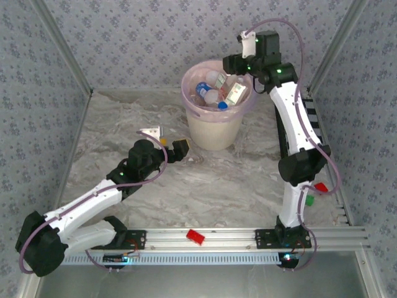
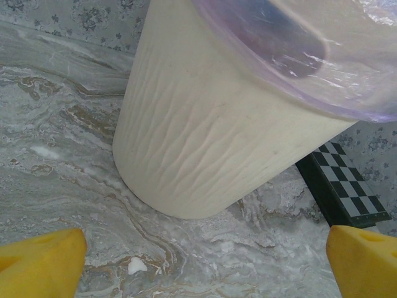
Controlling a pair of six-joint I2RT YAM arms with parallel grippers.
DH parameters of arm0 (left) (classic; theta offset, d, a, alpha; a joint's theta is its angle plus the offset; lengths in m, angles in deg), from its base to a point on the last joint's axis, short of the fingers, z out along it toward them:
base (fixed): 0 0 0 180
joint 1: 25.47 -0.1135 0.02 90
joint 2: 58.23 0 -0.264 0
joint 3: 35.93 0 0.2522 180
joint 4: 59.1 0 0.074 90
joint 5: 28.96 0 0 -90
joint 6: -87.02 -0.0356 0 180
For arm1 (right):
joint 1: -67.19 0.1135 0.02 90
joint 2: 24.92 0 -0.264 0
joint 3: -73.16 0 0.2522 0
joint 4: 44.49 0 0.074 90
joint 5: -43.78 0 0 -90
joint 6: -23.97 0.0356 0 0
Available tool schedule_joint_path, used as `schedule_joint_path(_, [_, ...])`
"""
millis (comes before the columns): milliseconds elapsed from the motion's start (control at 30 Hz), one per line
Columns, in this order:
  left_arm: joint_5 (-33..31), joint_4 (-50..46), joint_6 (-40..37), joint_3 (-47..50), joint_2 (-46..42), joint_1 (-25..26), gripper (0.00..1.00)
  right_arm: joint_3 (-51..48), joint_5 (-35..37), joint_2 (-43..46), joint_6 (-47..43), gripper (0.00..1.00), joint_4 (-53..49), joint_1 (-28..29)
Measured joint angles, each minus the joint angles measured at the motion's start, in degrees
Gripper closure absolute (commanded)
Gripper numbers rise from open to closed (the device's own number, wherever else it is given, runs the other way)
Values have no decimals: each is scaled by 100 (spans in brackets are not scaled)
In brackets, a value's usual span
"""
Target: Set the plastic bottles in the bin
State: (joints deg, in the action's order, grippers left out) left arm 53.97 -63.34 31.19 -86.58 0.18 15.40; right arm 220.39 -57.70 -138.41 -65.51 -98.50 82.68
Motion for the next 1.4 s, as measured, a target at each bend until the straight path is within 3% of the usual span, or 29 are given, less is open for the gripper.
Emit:
schedule_joint_path(133, [-2, -46, 0, 33, -66, 0, 1, -20, -138, -15, 92, 72, -125, 4])
schedule_joint_path(333, [2, -46, 2, 42, -44, -28, 1, -960, -323, 608, 120, 92, 538, -15])
schedule_joint_path(633, [42, -33, 2, 42, 144, -37, 1, -3757, -916, 1969, 116, 92, 3915, -17])
schedule_joint_path(833, [94, 13, 44, 42, 240, -37, 1, -4218, -940, 1805, -70, 91, 5346, 96])
schedule_joint_path(900, [133, 11, 46, 42, 247, -37, 1, -4308, -935, 1744, -160, 87, 5532, 129])
schedule_joint_path(933, [133, 13, 46, 42, 247, -37, 1, -4371, -931, 1733, -214, 78, 5574, 142])
schedule_joint_path(1033, [131, 11, 46, 42, 245, -37, 1, -4553, -890, 1733, -363, 29, 5528, 166])
schedule_joint_path(1100, [131, 11, 44, 42, 245, -37, 1, -4592, -826, 1738, -487, 2, 5342, 170])
schedule_joint_path(1200, [131, 11, 44, 42, 245, -37, 1, -4592, -682, 1847, -695, 0, 4822, 173])
schedule_joint_path(1300, [138, 11, 46, 42, 247, -37, 1, -4474, -437, 2151, -885, 5, 4054, 192])
schedule_joint_path(1400, [157, 33, 61, 42, 262, -37, 1, -3980, -184, 2402, -1021, 22, 3322, 190])
